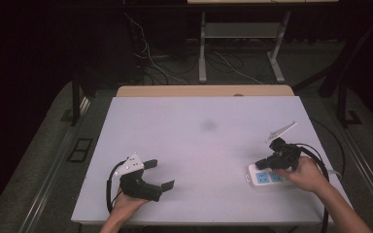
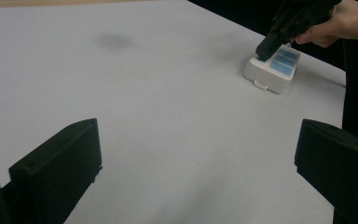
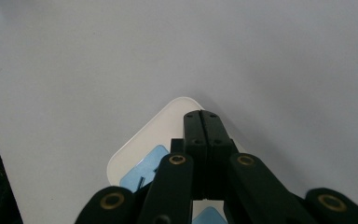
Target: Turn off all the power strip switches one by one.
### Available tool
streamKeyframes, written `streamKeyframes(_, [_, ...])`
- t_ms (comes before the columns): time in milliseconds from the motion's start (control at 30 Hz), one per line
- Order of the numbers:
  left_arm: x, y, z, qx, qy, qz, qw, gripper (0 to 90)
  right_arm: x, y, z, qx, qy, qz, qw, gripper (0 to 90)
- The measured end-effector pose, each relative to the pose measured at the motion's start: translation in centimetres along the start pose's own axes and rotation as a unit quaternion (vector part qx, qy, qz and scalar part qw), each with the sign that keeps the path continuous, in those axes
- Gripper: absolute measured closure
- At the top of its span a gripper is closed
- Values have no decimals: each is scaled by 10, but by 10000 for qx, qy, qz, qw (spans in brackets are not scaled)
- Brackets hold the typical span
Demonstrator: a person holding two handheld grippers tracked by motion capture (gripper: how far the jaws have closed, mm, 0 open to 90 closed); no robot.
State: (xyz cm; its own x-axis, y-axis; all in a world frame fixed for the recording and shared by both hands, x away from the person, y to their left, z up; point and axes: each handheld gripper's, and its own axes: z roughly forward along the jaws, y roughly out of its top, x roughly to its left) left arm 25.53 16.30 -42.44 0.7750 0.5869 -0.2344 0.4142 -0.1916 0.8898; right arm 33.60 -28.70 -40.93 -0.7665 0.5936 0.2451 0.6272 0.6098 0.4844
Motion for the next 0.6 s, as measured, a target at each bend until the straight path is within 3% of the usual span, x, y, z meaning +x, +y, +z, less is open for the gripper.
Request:
streamKeyframes(167, [0, 0, 0, -2, 1, -7, 10000, 0, 4, -1, 0, -21, -133, -127, 9998, 900])
streamKeyframes(600, [2, 0, -1, -14, 16, -27, 10000, 0, 2, -1, 0, -33, -58, -174, 9998, 900])
